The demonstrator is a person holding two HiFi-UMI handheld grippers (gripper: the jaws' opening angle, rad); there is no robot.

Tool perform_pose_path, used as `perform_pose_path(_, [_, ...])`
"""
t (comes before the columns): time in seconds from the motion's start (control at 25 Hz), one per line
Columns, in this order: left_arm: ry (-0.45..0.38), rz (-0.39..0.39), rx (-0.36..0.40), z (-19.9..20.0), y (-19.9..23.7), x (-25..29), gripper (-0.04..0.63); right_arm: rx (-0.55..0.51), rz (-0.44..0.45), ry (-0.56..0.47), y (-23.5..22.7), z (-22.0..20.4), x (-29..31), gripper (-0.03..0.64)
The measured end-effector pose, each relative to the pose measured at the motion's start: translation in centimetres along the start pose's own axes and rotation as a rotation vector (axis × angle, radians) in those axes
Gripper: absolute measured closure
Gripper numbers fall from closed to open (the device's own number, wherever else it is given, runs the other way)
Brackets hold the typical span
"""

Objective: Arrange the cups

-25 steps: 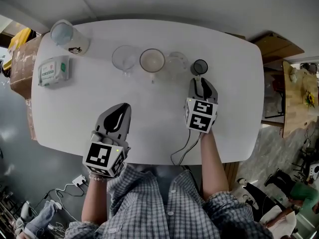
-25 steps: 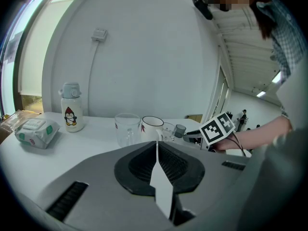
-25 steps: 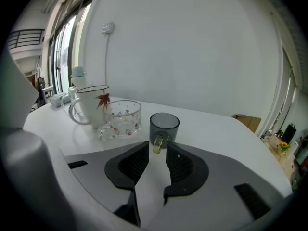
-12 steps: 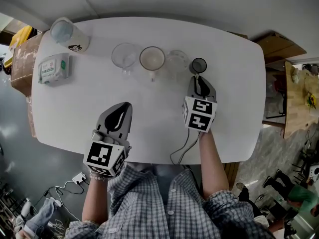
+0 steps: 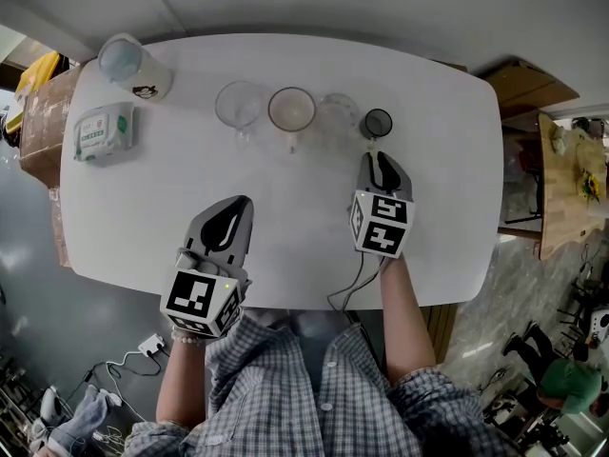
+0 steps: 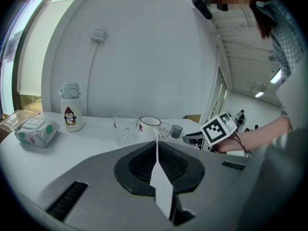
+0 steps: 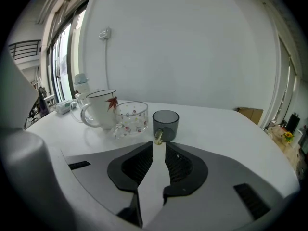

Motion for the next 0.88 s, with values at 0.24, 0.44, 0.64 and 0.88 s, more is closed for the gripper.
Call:
perform_pose_path(0.24, [-0.036,-0.015,0.022,1.4,0.5,-1.0,0.574,0.0,-0.039,-0.071,0.1,2.0,-4.3,0.554])
perform_pose_path(0.44, [-0.092,-0.02,0.045,3.7,1.1,-2.3,0.574,0.03,-0.001,-0.154,0.4,5.3,-8.2,0.555])
perform_pose_path(0.64, [-0.134,-0.034,0.07,5.7,1.2,-4.0,0.578,0.083,0.071,-0.236,1.6,8.1,-11.3,0.574])
perform_pose_path(0.88, [-0.163,-0.062,0.089,7.3,0.5,-5.7,0.58,0.133,0.18,-0.3,4.9,10.7,-13.2,0.579])
Point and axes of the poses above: the fingertips, and each gripper's own axes: x forward along the fingers, y to its left, z out of its top, the point moved 8 cm from there along -x, backward along the fingers, and after that the axes turned 14 degrees about -y, right-handed, at the moved point
